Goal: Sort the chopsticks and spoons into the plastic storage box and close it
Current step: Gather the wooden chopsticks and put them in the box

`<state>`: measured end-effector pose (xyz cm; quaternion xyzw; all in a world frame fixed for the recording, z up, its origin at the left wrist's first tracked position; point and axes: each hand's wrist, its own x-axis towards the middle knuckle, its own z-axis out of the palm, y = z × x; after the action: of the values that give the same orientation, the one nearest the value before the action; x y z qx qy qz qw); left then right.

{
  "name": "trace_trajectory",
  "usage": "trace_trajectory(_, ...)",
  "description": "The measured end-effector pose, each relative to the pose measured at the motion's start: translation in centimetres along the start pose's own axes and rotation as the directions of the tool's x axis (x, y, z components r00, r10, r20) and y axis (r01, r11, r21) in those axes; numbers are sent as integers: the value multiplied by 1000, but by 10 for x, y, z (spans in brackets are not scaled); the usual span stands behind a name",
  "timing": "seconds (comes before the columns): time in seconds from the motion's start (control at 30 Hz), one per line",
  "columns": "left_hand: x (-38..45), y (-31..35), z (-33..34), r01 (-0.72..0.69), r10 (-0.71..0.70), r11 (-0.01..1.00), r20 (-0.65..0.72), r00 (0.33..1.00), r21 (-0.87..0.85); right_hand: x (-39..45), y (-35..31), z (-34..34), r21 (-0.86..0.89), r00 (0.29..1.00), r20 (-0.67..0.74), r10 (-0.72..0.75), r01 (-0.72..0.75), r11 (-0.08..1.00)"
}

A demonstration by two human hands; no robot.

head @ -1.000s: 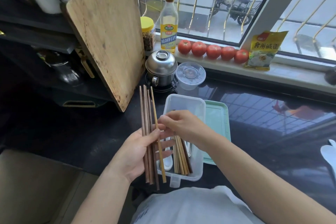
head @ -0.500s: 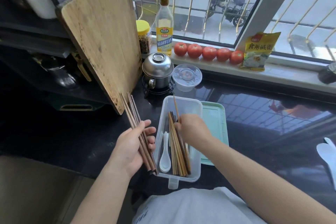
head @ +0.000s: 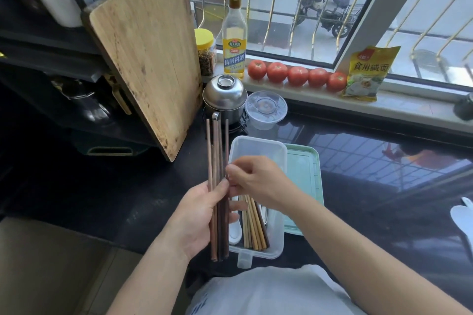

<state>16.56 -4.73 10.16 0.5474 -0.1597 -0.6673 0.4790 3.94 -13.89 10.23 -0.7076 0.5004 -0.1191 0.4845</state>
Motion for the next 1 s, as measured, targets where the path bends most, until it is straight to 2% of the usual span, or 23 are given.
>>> trace_trajectory(0.07, 2, 1, 6, -4, 2, 999, 76, 997, 33, -10, -3, 4, 58, 999, -35, -24, 26, 998)
trace_trajectory(0.13, 3, 3, 6, -1, -6, 996, 85, 996, 85, -11, -2, 1, 249, 996, -76, 41, -21, 968)
trace_trajectory(0.2, 6, 3, 3, 26, -27, 995, 8, 1000, 96, -4, 5, -9, 415, 962, -236, 137, -27, 909)
trace_trajectory(0.23, 9, 0, 0, 42, -36, 996, -70, 997, 83, 1, 10, -15, 429, 922, -344, 178, -14, 903)
trace_trajectory(0.3, 16, -7, -7, 64, -54, 997, -244, 968, 33, 11, 21, -25, 305, 859, -482, 172, -19, 952)
trace_trajectory(0.33, 20, -10, -10, 66, -66, 998, -304, 950, -8, 16, 27, -28, 179, 864, -486, 133, -50, 983)
trace_trajectory(0.4, 25, -15, -15, 59, -84, 995, -361, 929, -79, 25, 36, -23, -142, 922, -379, 81, -145, 979)
trace_trajectory(0.47, 27, -18, -17, 51, -88, 993, -377, 922, -106, 30, 42, -8, -403, 969, -229, 91, -180, 897)
trace_trajectory(0.57, 26, -17, -16, 33, -81, 989, -345, 935, -142, 28, 51, 19, -594, 993, -59, 106, -121, 795)
trace_trajectory(0.63, 26, -18, -19, 20, -69, 987, -309, 949, -158, 24, 53, 25, -613, 992, -25, 127, -115, 781)
trace_trajectory(0.73, 26, -18, -24, 14, -43, 993, -246, 968, -117, 24, 39, 13, -530, 986, -100, 132, -165, 832)
trace_trajectory(0.8, 23, -15, -23, 7, -21, 997, -198, 980, -74, 26, 25, 2, -389, 984, -96, 149, -175, 905)
trace_trajectory(0.87, 21, -11, -16, 14, -19, 999, -131, 991, -40, 21, 9, -2, -110, 987, -11, 161, -161, 981)
trace_trajectory(0.9, 21, -9, -11, 22, -24, 999, -86, 996, -31, 16, 3, -1, 66, 984, 42, 171, -173, 983)
trace_trajectory(0.97, 21, -4, -1, 38, -38, 999, 13, 999, -24, 3, -6, 0, 380, 975, 128, 182, -218, 899)
trace_trajectory(1.0, 21, -1, 2, 49, -48, 999, 51, 998, -12, -1, -7, 1, 473, 975, 134, 179, -222, 853)
